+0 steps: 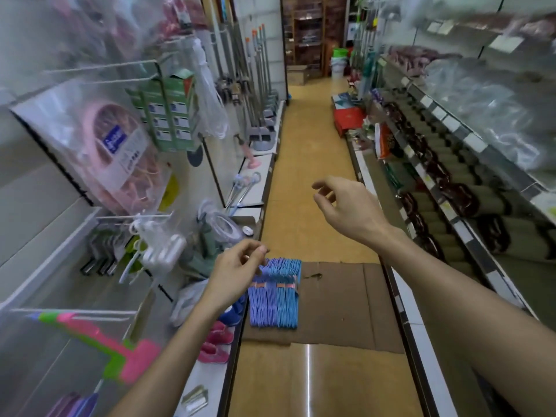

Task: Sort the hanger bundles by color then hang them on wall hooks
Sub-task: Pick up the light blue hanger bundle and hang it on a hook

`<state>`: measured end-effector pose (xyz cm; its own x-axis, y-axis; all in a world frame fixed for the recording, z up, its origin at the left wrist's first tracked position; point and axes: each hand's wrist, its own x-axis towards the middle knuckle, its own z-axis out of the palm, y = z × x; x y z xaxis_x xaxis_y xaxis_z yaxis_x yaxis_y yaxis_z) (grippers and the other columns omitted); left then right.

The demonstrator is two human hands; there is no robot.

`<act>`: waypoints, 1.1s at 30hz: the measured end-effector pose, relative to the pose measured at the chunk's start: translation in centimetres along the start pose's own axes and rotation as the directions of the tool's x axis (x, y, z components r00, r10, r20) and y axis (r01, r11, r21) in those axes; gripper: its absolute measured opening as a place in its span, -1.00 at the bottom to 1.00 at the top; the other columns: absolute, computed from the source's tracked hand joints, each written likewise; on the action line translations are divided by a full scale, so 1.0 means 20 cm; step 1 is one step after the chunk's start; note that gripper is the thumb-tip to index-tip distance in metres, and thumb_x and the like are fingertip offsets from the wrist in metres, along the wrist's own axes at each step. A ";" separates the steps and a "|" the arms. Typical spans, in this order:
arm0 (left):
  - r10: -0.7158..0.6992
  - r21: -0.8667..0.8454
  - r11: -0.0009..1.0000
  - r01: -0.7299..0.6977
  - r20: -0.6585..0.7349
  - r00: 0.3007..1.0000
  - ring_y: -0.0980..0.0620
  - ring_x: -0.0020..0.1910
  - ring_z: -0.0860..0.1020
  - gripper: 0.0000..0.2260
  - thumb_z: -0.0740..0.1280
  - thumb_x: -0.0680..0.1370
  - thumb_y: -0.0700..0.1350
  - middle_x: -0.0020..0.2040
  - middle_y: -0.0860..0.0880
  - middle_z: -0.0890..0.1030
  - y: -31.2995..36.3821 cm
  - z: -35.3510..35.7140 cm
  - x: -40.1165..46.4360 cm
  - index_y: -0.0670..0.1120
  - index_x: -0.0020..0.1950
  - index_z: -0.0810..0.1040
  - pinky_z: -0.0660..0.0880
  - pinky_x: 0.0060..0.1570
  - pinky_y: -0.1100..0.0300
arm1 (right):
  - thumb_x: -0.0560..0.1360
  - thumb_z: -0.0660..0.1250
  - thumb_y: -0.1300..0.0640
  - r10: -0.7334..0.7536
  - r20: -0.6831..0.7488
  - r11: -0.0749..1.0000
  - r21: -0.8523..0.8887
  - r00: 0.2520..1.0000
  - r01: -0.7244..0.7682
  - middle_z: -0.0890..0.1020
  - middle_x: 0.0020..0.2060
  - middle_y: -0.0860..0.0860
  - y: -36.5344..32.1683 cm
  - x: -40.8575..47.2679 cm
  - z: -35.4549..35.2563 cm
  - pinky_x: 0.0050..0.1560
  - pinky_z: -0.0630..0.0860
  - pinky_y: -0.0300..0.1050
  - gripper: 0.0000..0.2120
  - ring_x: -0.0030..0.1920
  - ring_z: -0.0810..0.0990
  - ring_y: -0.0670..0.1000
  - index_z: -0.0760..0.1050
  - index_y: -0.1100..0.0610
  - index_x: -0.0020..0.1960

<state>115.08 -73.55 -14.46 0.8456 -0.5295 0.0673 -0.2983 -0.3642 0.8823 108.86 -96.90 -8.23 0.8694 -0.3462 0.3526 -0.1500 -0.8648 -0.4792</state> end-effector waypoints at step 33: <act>-0.167 0.447 0.893 0.054 0.218 0.962 0.11 -0.12 0.54 -0.89 0.27 0.64 -0.08 -0.05 0.03 0.59 -2.67 1.35 1.59 -0.03 0.12 0.54 0.37 -0.15 0.26 | 0.61 0.25 0.06 0.184 0.120 0.977 -0.134 0.976 -0.168 0.65 0.07 -0.03 2.07 0.50 2.73 -0.05 0.63 0.15 -0.74 -0.01 0.62 0.01 0.48 0.01 0.29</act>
<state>145.86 -91.62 -71.93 0.7666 -0.6153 -0.1838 -0.4191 -0.6962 0.5828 137.02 -116.19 -68.47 0.8771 -0.4533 0.1590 -0.3555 -0.8352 -0.4196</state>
